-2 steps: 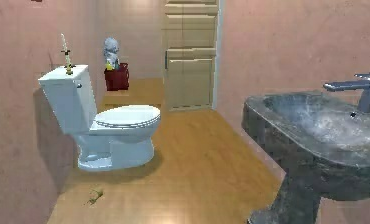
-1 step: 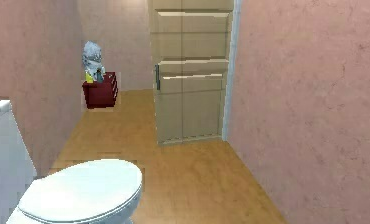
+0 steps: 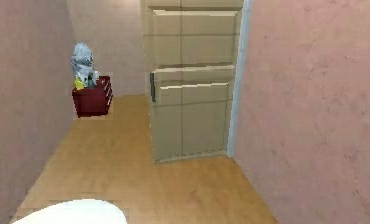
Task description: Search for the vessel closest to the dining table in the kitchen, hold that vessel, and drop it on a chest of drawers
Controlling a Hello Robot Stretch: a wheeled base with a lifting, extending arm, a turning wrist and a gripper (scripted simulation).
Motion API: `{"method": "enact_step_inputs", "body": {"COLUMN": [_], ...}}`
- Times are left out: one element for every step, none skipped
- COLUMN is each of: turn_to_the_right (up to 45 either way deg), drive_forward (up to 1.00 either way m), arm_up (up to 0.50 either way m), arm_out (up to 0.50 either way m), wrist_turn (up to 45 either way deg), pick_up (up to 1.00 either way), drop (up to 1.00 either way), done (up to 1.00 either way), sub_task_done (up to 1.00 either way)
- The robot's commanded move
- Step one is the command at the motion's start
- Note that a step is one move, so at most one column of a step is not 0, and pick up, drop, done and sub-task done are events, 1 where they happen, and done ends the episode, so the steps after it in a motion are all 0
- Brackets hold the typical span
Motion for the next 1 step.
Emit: {"method": "enact_step_inputs", "body": {"turn_to_the_right": [12.0], "drive_forward": [0.00], "arm_up": [0.00], "arm_out": [0.00], "wrist_turn": [0.0], "pick_up": [0.00], "drop": [0.00], "done": [0.00], "sub_task_done": [0.00]}}
